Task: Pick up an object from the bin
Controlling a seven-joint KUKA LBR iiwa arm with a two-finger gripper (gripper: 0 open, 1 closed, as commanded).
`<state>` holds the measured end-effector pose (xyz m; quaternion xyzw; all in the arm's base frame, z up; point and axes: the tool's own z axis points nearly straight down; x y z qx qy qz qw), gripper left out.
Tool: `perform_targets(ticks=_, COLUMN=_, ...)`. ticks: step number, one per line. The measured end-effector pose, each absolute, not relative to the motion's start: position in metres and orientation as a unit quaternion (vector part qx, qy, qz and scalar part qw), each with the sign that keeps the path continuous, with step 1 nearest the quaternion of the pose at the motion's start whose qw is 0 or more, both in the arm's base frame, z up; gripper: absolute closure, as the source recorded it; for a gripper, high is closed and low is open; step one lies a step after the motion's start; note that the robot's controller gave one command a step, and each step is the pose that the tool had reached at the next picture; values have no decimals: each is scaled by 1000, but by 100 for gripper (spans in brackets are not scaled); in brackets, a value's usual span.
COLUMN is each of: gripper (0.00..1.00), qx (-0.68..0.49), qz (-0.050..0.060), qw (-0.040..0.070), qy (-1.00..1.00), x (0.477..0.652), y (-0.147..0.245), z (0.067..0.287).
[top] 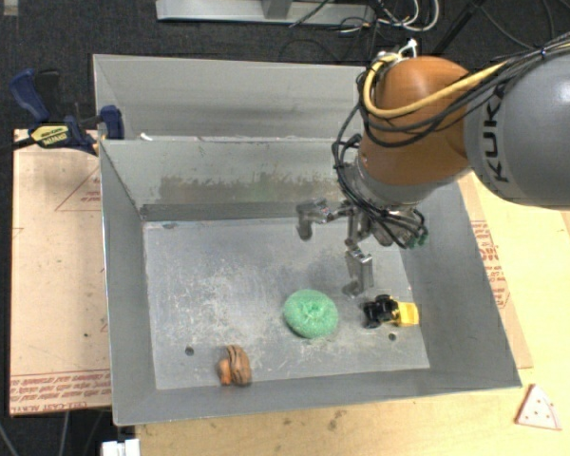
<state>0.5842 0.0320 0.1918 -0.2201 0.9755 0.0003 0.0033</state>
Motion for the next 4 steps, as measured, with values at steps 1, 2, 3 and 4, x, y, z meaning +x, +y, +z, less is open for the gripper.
perform_targets(ticks=1, gripper=0, qx=-228, qz=1, qw=0, qy=974, x=567, y=18, z=167)
perform_targets(ticks=2, gripper=0, qx=-230, qz=1, qw=1, qy=973, x=543, y=30, z=148)
perform_targets(ticks=3, gripper=0, qx=-270, qz=0, qw=2, qy=963, x=548, y=38, z=109)
perform_targets(ticks=4, gripper=100, qx=-380, qz=0, qw=3, qy=925, x=559, y=54, z=89)
